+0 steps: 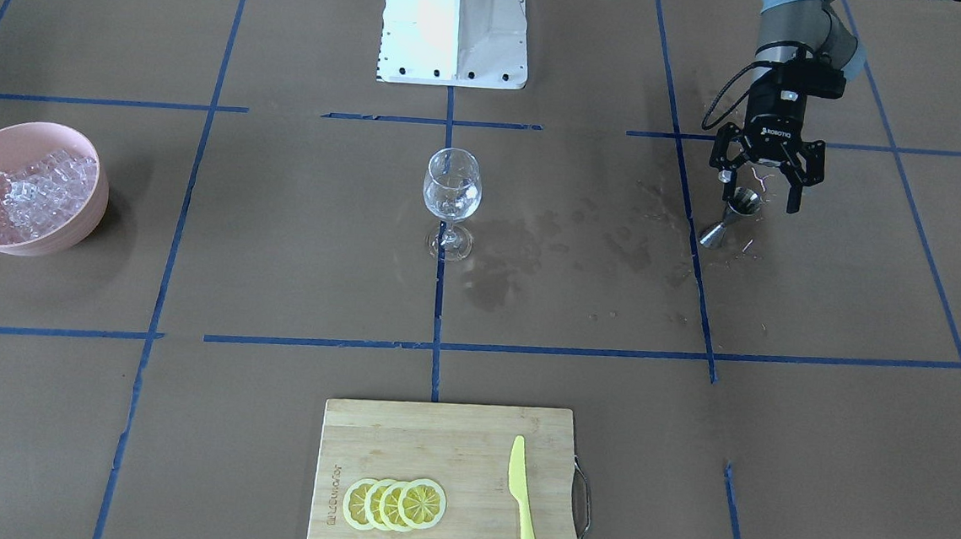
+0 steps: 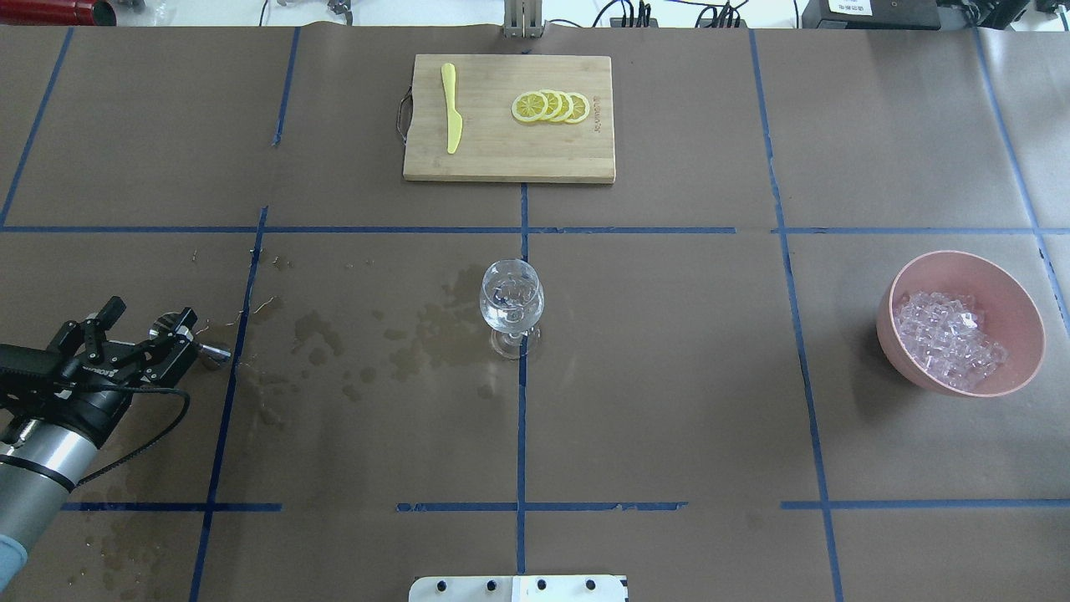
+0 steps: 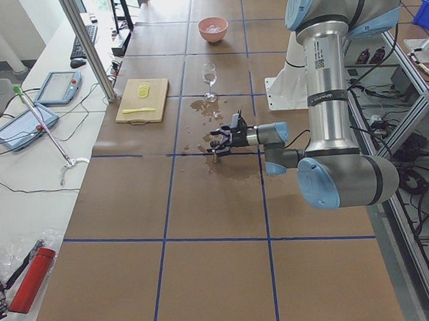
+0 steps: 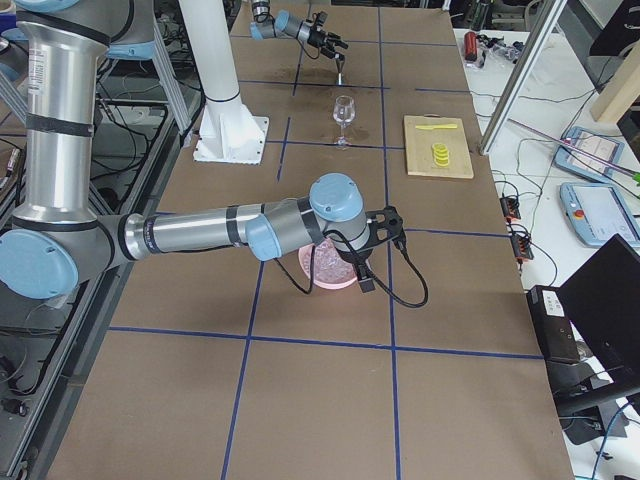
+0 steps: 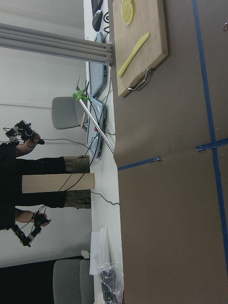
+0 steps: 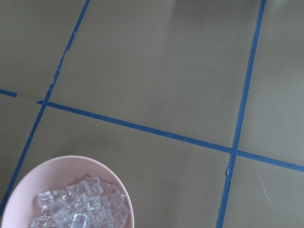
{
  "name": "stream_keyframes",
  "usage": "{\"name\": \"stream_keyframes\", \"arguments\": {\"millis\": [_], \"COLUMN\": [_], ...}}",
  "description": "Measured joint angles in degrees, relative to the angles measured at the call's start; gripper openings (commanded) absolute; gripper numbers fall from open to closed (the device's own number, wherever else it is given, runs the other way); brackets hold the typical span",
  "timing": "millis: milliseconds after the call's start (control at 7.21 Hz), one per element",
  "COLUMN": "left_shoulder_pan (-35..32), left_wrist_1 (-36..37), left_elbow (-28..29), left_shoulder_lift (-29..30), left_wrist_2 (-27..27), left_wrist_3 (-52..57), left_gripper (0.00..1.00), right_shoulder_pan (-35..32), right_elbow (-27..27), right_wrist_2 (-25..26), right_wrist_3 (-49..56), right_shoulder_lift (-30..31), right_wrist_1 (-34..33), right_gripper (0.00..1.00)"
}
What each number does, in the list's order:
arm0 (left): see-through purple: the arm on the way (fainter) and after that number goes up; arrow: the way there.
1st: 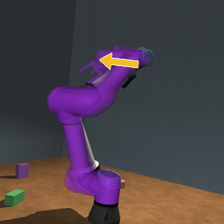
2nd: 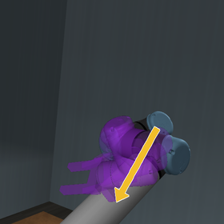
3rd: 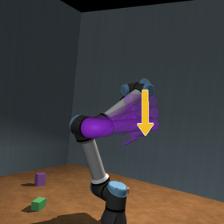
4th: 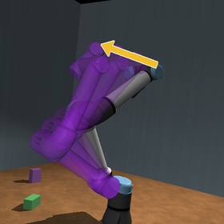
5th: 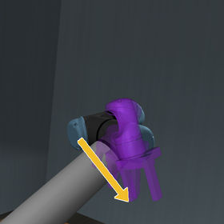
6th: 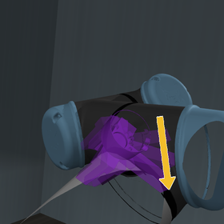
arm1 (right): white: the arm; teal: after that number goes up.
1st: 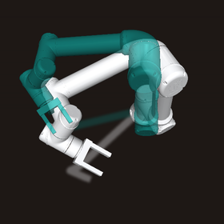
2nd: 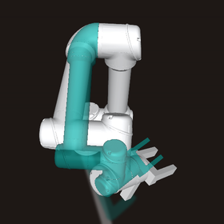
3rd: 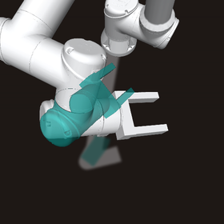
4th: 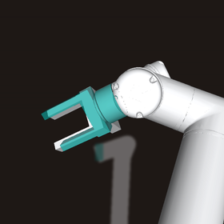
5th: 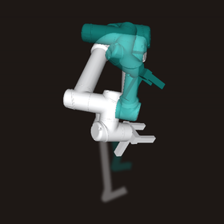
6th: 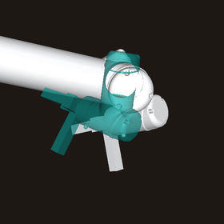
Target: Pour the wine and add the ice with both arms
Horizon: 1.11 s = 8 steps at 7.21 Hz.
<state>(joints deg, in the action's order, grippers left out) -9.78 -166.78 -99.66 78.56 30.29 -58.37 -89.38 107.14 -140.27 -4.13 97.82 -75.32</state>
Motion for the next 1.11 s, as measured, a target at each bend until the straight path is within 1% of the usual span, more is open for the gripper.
{"name": "stream_keyframes", "arguments": {"millis": [278, 555, 694, 833, 972, 1110], "left_shoulder_pan": [1.5, 2.5, 2.7, 2.7, 2.7, 2.7], "left_wrist_1": [0.0, -0.2, -0.3, -0.4, -0.4, -0.4], "left_elbow": [3.1, 6.8, 8.5, 10.1, 11.1, 11.4], "left_shoulder_lift": [2.4, 5.6, 6.2, 6.4, 6.5, 6.5], "left_wrist_2": [-2.1, -2.7, -2.8, -2.8, -2.8, -2.8], "left_wrist_3": [-0.8, -1.4, -2.7, -4.1, -5.1, -5.9], "left_gripper": [1.0, 1.0, 1.0, 0.83, 0.62, 0.57], "right_shoulder_pan": [0.0, 0.0, 0.0, 0.0, 0.0, 0.0], "right_elbow": [0.0, 0.0, 0.0, 0.0, 0.0, 0.0], "right_wrist_2": [0.0, 0.0, 0.0, 0.0, 0.0, 0.0], "right_wrist_3": [0.0, 0.0, 0.0, 0.0, 0.0, 0.0], "right_shoulder_lift": [0.0, 0.0, 0.0, 0.0, 0.0, 0.0], "right_wrist_1": [0.0, 0.0, 0.0, 0.0, 0.0, 0.0], "right_gripper": [1.0, 1.0, 1.0, 1.0, 1.0, 1.0]}}
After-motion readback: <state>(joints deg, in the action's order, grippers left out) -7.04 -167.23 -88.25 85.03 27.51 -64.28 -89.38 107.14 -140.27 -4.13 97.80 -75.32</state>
